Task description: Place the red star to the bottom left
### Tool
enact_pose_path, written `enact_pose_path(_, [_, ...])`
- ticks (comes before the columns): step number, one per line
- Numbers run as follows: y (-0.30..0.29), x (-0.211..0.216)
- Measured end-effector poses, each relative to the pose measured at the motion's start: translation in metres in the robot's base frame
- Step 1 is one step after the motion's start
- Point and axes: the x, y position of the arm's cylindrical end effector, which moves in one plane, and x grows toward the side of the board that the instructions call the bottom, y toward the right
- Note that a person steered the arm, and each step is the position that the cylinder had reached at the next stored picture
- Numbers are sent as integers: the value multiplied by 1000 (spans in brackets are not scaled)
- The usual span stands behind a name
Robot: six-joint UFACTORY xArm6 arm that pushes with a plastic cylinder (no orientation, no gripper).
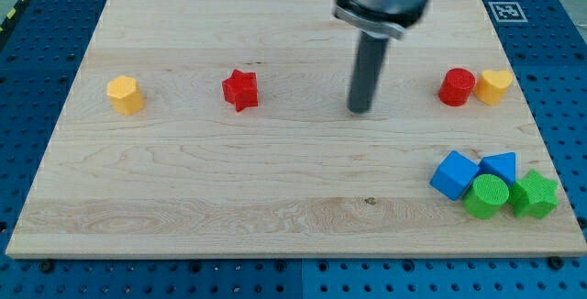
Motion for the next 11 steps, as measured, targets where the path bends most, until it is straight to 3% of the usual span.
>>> enact_pose_path(1, [-39,-29])
enact_pose_path(3, [-108,-29])
enact_pose_path(7, [-150,-13])
enact_pose_path(11, [-212,80])
